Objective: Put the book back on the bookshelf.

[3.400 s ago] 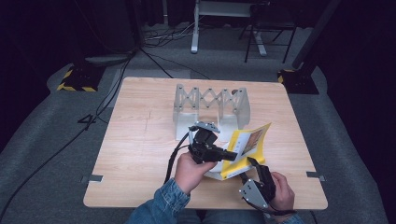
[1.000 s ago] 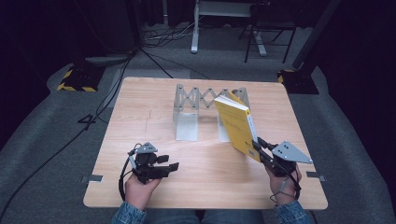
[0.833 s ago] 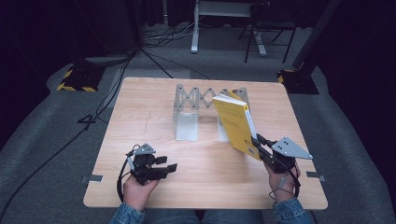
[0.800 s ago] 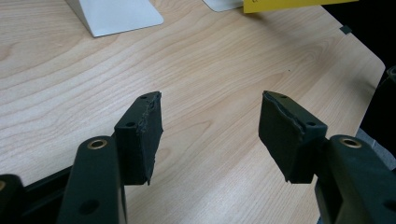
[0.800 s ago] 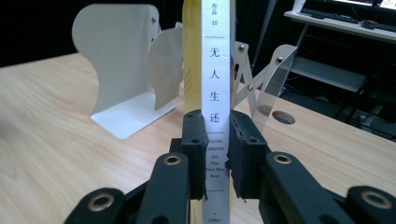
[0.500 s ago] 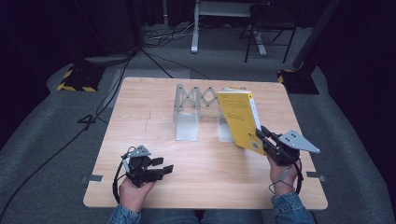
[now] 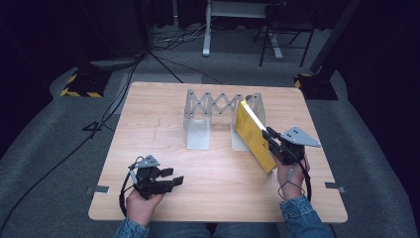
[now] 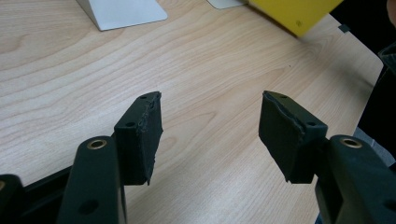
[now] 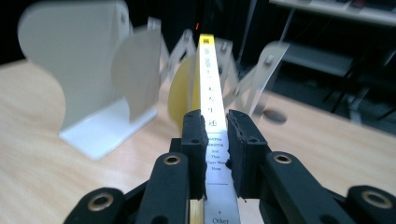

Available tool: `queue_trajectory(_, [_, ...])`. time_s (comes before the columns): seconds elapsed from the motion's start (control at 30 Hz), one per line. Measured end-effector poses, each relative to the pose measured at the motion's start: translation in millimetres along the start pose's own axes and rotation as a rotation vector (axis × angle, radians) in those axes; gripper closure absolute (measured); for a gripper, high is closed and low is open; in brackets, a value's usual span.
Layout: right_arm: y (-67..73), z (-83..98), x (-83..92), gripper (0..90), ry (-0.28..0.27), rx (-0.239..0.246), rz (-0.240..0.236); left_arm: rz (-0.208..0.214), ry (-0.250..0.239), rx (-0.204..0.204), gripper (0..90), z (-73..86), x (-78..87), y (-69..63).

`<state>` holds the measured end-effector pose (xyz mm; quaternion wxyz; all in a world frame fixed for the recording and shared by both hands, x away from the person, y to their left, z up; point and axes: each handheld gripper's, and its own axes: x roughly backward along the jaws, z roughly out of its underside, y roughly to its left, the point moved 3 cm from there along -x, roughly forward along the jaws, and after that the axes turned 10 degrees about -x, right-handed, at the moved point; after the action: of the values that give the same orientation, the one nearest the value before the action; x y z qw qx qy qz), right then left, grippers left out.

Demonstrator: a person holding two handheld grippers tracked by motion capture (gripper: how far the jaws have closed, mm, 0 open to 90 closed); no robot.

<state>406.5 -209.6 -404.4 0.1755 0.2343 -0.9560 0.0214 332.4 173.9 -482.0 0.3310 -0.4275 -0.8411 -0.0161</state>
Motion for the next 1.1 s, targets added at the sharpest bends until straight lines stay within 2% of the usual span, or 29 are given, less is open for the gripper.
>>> queue_trajectory(0.03, [0.2, 3.4, -3.3, 78.0, 0.021, -0.001, 0.004, 0.000, 0.000, 0.000, 40.0, 0.0, 0.0, 0.0])
queue_trajectory(0.1, [0.2, 6.1, -4.8, 78.1, 0.021, 0.000, 0.000, -0.004, -0.002, 0.007, 40.0, 0.5, 1.1, 0.9])
queue_trajectory(0.17, [0.2, 5.3, -4.9, 78.1, 0.033, -0.011, -0.003, -0.004, -0.003, 0.006, 40.0, 0.6, 1.1, 1.5])
queue_trajectory(0.23, [0.2, 0.7, -5.6, 77.8, 0.062, 0.009, -0.001, 0.001, -0.001, 0.007, 40.0, 0.5, 0.7, 0.7])
queue_trajectory(0.27, [-1.5, -1.7, -6.6, 77.6, 0.090, -0.005, -0.009, 0.003, -0.001, 0.002, 40.0, -0.1, 0.5, 0.5])
queue_trajectory(0.3, [-1.5, -1.7, -6.6, 77.6, 0.090, -0.005, -0.009, 0.003, -0.001, 0.002, 40.0, -0.1, 0.5, 0.5])
queue_trajectory(0.37, [-6.8, -9.2, -9.0, 77.2, 0.163, -0.042, -0.032, 0.003, 0.000, 0.004, 40.0, -0.6, 0.5, 0.2])
queue_trajectory(0.4, [-8.1, -13.0, -10.3, 77.1, 0.191, -0.035, -0.027, 0.003, 0.001, 0.005, 40.0, -0.8, 0.6, -0.1])
queue_trajectory(0.47, [-9.6, -23.5, -15.5, 76.2, 0.286, -0.009, -0.031, 0.003, 0.000, 0.005, 40.0, -1.2, 0.9, -0.3])
queue_trajectory(0.5, [-9.6, -23.5, -15.5, 76.2, 0.286, -0.009, -0.031, 0.003, 0.000, 0.005, 40.1, -1.2, 0.9, -0.3])
queue_trajectory(0.57, [-8.6, -29.8, -21.2, 74.4, 0.338, 0.006, -0.039, 0.001, 0.000, 0.004, 40.0, -1.2, 1.1, 0.4])
queue_trajectory(0.6, [-7.1, -33.6, -24.2, 72.6, 0.349, 0.017, -0.035, 0.000, 0.000, 0.000, 40.0, -1.0, 1.6, 1.0])
queue_trajectory(0.63, [-2.7, -41.0, -31.8, 69.9, 0.376, 0.051, -0.023, 0.002, -0.001, 0.006, 40.0, -0.8, 2.3, 0.9])
queue_trajectory(0.67, [-2.7, -41.0, -31.8, 69.9, 0.376, 0.051, -0.023, 0.002, -0.001, 0.006, 40.0, -0.8, 2.3, 0.9])
queue_trajectory(0.77, [6.9, -46.8, -58.0, 66.6, 0.475, 0.117, 0.011, 0.000, 0.000, 0.005, 40.0, 0.5, 4.0, 1.3])
queue_trajectory(0.87, [10.9, -49.4, -73.8, 66.9, 0.506, 0.152, 0.037, -0.004, 0.000, 0.010, 40.0, 2.4, 5.8, 2.0])
queue_trajectory(1.03, [8.8, -53.8, -89.2, 68.8, 0.559, 0.124, 0.037, -0.009, 0.002, 0.021, 40.0, 5.1, 7.9, 2.9])
queue_trajectory(1.1, [7.4, -57.9, -94.5, 73.6, 0.584, 0.094, 0.027, -0.009, 0.003, 0.018, 40.0, 5.8, 8.5, 3.0])
